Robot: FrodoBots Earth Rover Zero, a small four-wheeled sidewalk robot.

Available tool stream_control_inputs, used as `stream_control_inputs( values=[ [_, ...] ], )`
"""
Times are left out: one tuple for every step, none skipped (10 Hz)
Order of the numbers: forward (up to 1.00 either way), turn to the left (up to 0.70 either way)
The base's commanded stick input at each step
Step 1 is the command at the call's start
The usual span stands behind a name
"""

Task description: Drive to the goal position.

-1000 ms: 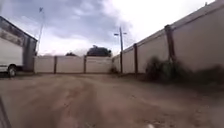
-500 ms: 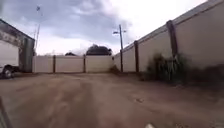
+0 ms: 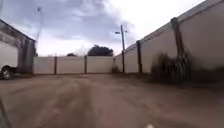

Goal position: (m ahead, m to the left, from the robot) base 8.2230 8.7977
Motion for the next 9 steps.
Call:
stream_control_inputs(
  values=[
    [0.7,0.0],
    [0.7,0.0],
    [0.7,0.0],
    [0.7,0.0],
    [0.7,0.0],
    [0.7,0.0],
    [0.7,0.0],
    [0.7,0.0],
    [0.7,0.0]
  ],
)
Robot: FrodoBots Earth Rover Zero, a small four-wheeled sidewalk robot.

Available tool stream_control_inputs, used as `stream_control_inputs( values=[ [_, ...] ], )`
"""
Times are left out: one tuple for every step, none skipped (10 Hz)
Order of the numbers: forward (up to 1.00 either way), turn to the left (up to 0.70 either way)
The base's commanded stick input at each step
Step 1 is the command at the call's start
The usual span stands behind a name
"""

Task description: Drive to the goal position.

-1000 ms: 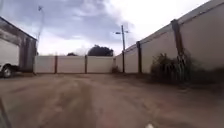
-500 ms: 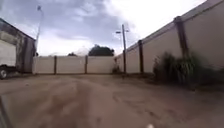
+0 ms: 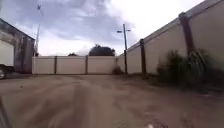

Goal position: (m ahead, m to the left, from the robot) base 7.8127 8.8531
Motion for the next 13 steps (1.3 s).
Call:
stream_control_inputs(
  values=[
    [0.7,0.0],
    [0.7,0.0],
    [0.7,0.0],
    [0.7,0.0],
    [0.7,0.0],
    [0.7,0.0],
    [0.7,0.0],
    [0.7,0.0],
    [0.7,0.0],
    [0.7,0.0],
    [0.7,0.0],
    [0.7,0.0],
    [0.7,0.0]
  ],
)
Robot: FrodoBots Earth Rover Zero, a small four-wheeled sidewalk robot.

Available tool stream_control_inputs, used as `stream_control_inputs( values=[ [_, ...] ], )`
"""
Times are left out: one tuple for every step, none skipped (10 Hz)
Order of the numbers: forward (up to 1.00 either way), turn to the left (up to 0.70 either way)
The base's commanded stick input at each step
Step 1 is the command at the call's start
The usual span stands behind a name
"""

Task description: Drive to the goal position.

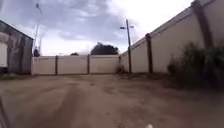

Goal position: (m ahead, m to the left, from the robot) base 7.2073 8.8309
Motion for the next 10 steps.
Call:
stream_control_inputs(
  values=[
    [0.7,0.0],
    [0.7,0.0],
    [0.7,0.0],
    [0.7,0.0],
    [0.7,0.0],
    [0.7,0.0],
    [0.7,0.28],
    [0.7,0.28],
    [0.7,0.18],
    [0.7,0.01]
  ],
)
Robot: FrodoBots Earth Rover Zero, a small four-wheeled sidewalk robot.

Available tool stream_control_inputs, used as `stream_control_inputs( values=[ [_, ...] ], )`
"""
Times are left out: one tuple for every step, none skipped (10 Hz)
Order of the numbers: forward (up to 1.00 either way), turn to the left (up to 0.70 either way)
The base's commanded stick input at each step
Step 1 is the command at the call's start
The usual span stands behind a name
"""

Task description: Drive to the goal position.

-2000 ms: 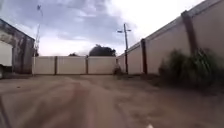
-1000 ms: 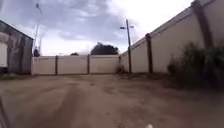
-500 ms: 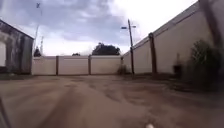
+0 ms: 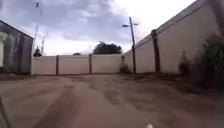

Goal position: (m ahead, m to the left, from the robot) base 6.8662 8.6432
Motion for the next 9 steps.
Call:
stream_control_inputs(
  values=[
    [0.7,0.0],
    [0.7,0.0],
    [0.7,0.0],
    [0.7,0.28],
    [0.7,0.28],
    [0.7,0.24],
    [0.7,0.18],
    [0.7,0.0],
    [0.7,0.0]
  ],
)
